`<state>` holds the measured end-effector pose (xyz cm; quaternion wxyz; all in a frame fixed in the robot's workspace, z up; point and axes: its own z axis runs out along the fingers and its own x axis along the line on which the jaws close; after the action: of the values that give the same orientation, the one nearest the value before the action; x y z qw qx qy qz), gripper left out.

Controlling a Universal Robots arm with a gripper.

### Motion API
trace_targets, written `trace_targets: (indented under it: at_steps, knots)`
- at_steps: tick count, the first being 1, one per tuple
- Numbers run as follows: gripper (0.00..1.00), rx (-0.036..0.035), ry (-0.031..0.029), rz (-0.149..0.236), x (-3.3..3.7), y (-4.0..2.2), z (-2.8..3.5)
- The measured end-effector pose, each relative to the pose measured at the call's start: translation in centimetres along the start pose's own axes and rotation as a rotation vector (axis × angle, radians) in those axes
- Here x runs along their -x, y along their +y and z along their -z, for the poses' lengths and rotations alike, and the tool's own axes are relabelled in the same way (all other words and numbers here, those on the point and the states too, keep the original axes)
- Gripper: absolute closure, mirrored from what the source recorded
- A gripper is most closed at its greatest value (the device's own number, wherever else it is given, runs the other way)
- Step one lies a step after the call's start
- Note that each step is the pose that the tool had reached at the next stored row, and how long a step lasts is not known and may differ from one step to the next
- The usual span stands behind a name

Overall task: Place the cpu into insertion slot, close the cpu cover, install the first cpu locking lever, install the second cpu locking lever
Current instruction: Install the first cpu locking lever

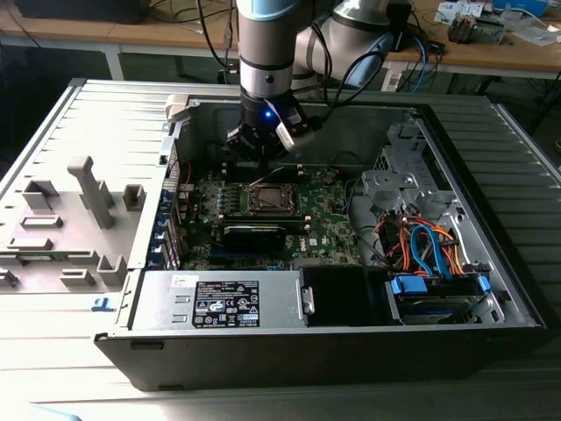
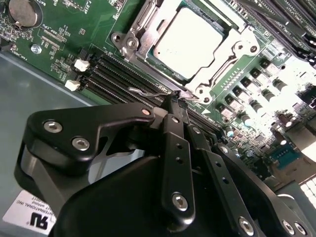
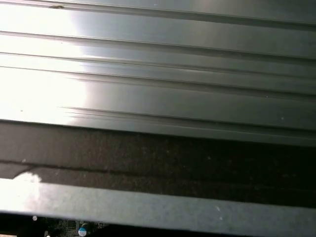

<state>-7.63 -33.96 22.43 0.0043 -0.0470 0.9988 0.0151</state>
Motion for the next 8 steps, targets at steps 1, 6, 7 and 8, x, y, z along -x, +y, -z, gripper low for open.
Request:
trace_targets:
  at_steps: [1,6,7,8]
  knots:
    - [0.89,-0.0022,0.0004,0.003,0.03,0.02,-0.18]
    - [0.89,-0.0088,0.0014,0.015,0.21,0.04,-0.92]
    - [0.89,-0.0098,0.0015,0.017,0.26,0.04,-1.01]
    - [0.89,-0.0105,0.0016,0.018,0.33,0.03,-1.09]
